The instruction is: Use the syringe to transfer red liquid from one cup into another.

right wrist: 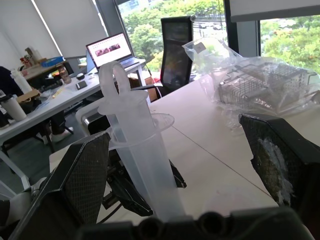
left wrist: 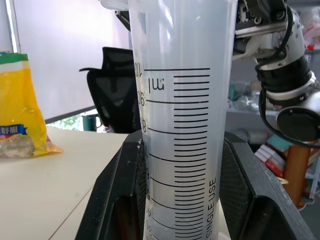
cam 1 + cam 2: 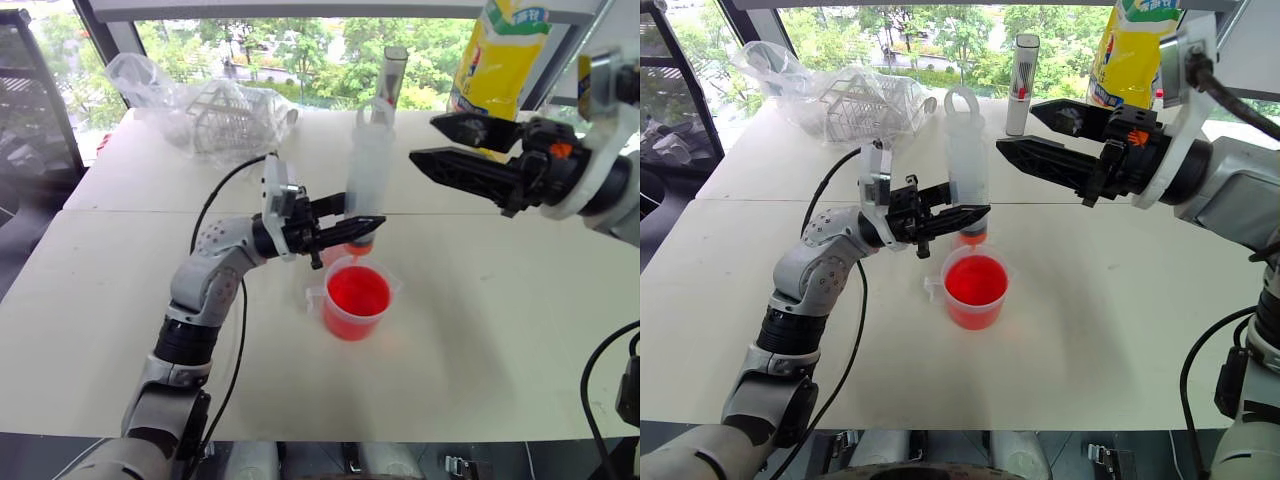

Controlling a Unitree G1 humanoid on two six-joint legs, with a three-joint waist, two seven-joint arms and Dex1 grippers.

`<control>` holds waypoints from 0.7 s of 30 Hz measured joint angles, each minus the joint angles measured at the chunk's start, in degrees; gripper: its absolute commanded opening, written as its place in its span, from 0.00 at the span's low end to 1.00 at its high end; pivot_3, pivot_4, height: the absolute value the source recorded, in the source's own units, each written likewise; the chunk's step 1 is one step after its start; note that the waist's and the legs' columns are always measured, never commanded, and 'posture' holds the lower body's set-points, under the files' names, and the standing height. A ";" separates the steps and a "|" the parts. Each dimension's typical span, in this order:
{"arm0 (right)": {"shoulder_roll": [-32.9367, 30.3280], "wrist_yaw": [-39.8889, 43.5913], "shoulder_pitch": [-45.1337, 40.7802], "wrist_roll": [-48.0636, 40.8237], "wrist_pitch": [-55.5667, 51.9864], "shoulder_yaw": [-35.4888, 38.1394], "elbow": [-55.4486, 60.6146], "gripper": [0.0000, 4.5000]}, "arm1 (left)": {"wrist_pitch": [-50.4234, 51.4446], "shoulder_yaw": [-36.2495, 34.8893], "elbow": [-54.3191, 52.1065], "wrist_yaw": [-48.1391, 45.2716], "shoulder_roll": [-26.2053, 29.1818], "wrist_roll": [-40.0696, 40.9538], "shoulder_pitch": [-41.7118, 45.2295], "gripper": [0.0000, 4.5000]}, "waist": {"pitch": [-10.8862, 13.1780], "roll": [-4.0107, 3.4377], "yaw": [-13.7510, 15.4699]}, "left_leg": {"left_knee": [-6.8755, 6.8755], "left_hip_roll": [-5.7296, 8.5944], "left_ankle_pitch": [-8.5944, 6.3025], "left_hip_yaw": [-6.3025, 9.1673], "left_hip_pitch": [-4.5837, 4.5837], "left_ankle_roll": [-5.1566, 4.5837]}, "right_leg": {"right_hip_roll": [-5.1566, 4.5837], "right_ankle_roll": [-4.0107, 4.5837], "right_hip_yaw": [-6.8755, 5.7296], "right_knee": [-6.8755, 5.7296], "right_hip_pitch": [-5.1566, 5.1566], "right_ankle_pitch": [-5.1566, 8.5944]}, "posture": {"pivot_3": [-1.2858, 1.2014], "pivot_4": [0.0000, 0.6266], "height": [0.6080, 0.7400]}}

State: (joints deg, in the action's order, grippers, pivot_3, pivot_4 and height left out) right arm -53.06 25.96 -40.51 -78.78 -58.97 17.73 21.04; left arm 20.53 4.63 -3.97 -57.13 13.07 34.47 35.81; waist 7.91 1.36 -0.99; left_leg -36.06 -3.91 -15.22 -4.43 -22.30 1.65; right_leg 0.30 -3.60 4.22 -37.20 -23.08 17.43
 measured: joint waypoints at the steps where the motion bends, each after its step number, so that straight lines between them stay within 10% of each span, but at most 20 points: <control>1: 0.14 0.20 -0.01 0.10 0.03 -0.12 0.00 0.99 | -0.04 -0.38 0.85 0.47 -0.22 -0.03 1.07 0.30 | 0.00 0.00 0.00 | -0.02 0.01 0.00 0.00 0.00 0.00 | 0.01 0.00 0.00 0.00 0.00 0.00 | 0.52 0.24 1.00; 21: 5.46 2.10 -5.39 9.76 2.94 -7.39 -1.42 0.99 | -26.58 -2.71 32.57 -1.16 -5.36 -13.26 8.48 0.30 | 0.00 -0.02 0.00 | -0.01 0.05 0.00 -0.04 -0.03 -0.01 | 0.03 0.00 -0.01 -0.01 -0.06 -0.01 | 0.52 0.24 1.00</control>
State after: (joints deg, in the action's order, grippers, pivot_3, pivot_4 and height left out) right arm -47.60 28.06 -45.90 -69.02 -56.02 10.35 19.62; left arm -6.06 1.92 28.59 -58.29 7.71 21.22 44.29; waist 7.91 1.34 -0.99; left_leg -36.07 -3.86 -15.22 -4.46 -22.33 1.64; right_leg 0.33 -3.60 4.22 -37.22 -23.14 17.43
